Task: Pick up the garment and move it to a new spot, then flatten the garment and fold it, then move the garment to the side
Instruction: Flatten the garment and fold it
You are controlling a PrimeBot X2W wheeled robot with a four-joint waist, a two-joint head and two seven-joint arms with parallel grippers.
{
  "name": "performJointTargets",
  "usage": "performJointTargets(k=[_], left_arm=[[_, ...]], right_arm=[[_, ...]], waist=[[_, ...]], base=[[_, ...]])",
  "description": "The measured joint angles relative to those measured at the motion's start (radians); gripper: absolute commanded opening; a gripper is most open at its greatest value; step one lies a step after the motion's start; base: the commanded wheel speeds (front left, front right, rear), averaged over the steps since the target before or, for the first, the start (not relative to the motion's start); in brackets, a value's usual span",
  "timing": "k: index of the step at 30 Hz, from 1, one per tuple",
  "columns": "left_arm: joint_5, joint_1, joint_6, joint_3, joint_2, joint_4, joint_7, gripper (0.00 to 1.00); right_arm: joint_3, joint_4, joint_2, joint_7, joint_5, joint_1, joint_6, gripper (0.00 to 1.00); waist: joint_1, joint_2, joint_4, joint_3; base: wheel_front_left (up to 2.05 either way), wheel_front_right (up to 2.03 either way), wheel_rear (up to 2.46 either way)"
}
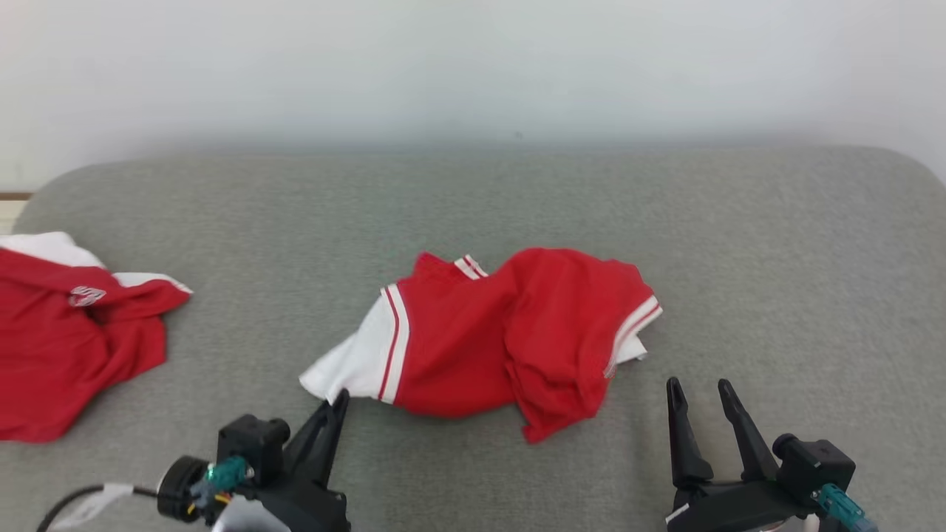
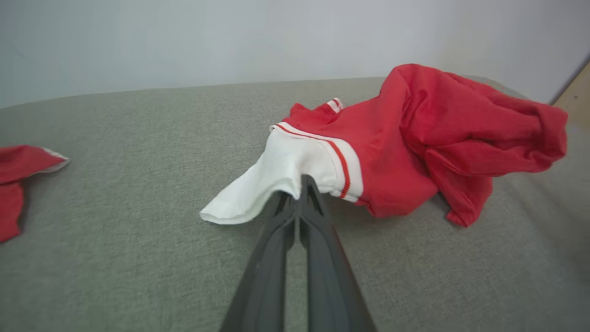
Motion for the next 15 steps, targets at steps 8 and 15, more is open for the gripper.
performJointTargets(k=[8,15], left_arm=[[0.004,0.164,0.079,-0.044,0.037,-0.253,0.114,0.0],[-0.028,0.258,0.094,-0.064,0.038,-0.25,0.138,0.0]], right_arm=[[-0.004,0.0,0.0,0.0,-0.002,0.003,0.0,1.0],[0.002,0.003,0.0,0.0,-0.003,0.001,0.0,1.0]], waist=[[0.0,0.0,0.076,-0.023],[0.0001,0.0,0.104,-0.018]], base=[[0.0,0.0,0.0],[0.0,0.0,0.0]])
